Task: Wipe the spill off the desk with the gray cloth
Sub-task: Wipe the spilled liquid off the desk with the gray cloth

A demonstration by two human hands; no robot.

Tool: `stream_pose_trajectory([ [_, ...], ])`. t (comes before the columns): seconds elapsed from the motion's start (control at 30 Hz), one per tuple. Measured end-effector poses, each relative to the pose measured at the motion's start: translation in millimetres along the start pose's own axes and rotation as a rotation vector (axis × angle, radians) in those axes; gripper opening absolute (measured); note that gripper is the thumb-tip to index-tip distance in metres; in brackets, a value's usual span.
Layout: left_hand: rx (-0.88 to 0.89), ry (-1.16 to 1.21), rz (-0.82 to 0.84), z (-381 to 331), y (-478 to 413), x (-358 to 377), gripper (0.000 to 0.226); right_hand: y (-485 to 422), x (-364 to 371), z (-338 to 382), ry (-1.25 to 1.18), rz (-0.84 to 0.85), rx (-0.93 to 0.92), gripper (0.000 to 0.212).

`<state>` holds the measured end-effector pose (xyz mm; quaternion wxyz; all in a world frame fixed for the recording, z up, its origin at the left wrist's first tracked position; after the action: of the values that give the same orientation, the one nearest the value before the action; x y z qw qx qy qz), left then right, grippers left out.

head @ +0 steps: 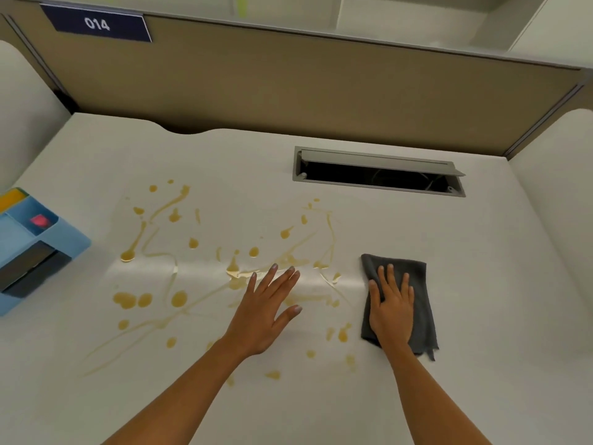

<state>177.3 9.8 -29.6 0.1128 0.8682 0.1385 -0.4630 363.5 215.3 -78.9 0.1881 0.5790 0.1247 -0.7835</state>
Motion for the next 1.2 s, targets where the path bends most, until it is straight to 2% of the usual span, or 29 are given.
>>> stream_pose_trajectory([
  [0.07,-0.007,-0.058,-0.001,2.0,-6.3,-4.5,0.065,-21.6,0.8,10.7,-0.048,-0.001,0.058,0.050],
  [0.13,-0.026,-0.082,-0.003,2.9,-13.7,-8.5,0.066,-29.7,5.2,33.3,-0.079,0.015,0.018,0.050],
  [0.33,-0.051,-0.012,-0.041,2.0,-22.9,-16.2,0.062,41.3,27.8,98.0,-0.183,0.268,-0.505,0.046],
  [0.43,-0.050,-0.026,-0.023,4.8,-20.3,-15.5,0.063,93.2,30.6,90.8,-0.182,0.421,-0.759,0.044],
  [0.5,-0.061,-0.029,-0.012,9.8,-17.5,-15.2,0.063,107.9,27.1,71.4,-0.182,0.499,-0.835,0.042],
  [0.57,-0.078,-0.022,-0.003,15.0,-14.9,-14.8,0.063,100.1,16.1,51.0,-0.184,0.515,-0.874,0.041],
  [0.67,-0.098,-0.005,-0.001,21.3,-10.5,-14.8,0.063,52.1,-0.9,30.0,-0.175,0.413,-0.852,0.041],
  [0.87,-0.092,0.016,0.008,26.7,-3.0,-12.2,0.058,-66.1,-0.2,40.4,-0.138,0.141,-0.438,0.042],
  [0.93,-0.098,0.020,0.008,27.4,-1.3,-11.2,0.058,-82.5,8.6,62.7,-0.109,0.130,-0.390,0.044],
  [1.03,-0.098,0.025,0.001,27.1,-0.6,-11.2,0.058,-78.2,21.4,99.8,-0.106,0.226,-0.497,0.045],
  [1.2,-0.110,0.070,-0.025,33.4,-3.6,-14.0,0.058,-0.3,28.6,114.0,-0.137,0.407,-0.904,0.045],
])
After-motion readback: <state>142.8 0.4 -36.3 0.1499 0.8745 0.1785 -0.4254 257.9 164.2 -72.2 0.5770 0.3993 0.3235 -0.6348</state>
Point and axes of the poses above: each hand's wrist, its own y-axis away from the middle knuckle, its own x-axis out of the palm, z = x × y, the point moved 7 cm from there along -y, towards the middle knuckle, and after that the axes turned 4 degrees about y, right-handed, at the moved point
